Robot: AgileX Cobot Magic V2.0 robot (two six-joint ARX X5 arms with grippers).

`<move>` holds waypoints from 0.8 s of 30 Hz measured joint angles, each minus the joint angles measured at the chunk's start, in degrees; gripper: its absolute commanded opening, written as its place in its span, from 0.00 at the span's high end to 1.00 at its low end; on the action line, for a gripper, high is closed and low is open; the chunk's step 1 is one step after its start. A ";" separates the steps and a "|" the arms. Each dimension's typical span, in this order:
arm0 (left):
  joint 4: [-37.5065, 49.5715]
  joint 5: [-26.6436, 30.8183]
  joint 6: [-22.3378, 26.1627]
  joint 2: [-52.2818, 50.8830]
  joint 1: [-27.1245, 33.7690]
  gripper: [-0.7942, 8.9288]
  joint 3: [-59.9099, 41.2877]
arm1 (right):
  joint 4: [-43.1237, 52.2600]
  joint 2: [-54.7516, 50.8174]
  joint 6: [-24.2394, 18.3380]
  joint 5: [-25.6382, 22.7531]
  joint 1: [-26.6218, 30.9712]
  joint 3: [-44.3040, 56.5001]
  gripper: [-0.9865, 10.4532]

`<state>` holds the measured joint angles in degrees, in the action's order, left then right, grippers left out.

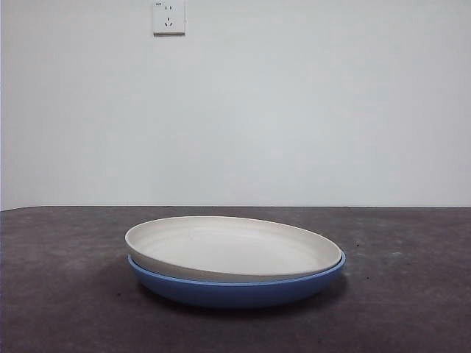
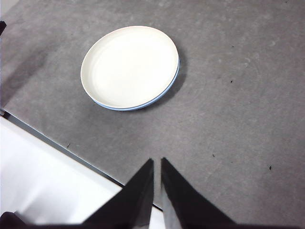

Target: Pick up the white plate, put it on the blue plate, put it on desk

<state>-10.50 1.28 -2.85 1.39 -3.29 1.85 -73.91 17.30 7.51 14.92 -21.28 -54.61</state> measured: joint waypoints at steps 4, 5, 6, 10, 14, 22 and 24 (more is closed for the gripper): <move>0.00 0.00 -0.02 -1.11 0.00 0.89 0.00 | 0.00 0.00 -0.02 0.00 0.00 0.00 0.89; 0.00 0.00 -0.02 -1.09 0.00 0.89 0.00 | 0.00 0.00 0.00 0.00 0.00 0.00 0.89; 0.00 0.00 -0.02 -1.09 0.00 0.89 0.00 | 0.00 0.00 -0.02 0.00 0.00 0.00 0.89; 0.00 0.00 -0.02 -1.09 0.00 0.89 0.00 | 0.00 0.00 0.00 0.00 0.00 0.00 0.89; 0.00 0.00 -0.02 -1.09 0.00 0.89 0.00 | 0.00 0.00 0.00 0.00 0.00 0.00 0.89; 0.00 0.00 0.00 -1.09 0.00 0.89 0.00 | 0.00 0.00 0.00 0.00 0.00 0.00 0.89; 0.00 0.00 -0.02 -1.09 0.00 0.89 0.00 | 0.00 0.00 0.00 0.00 0.00 0.00 0.89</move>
<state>-10.50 1.28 -2.87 0.30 -3.29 1.85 -73.91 17.30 7.51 14.92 -21.28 -54.61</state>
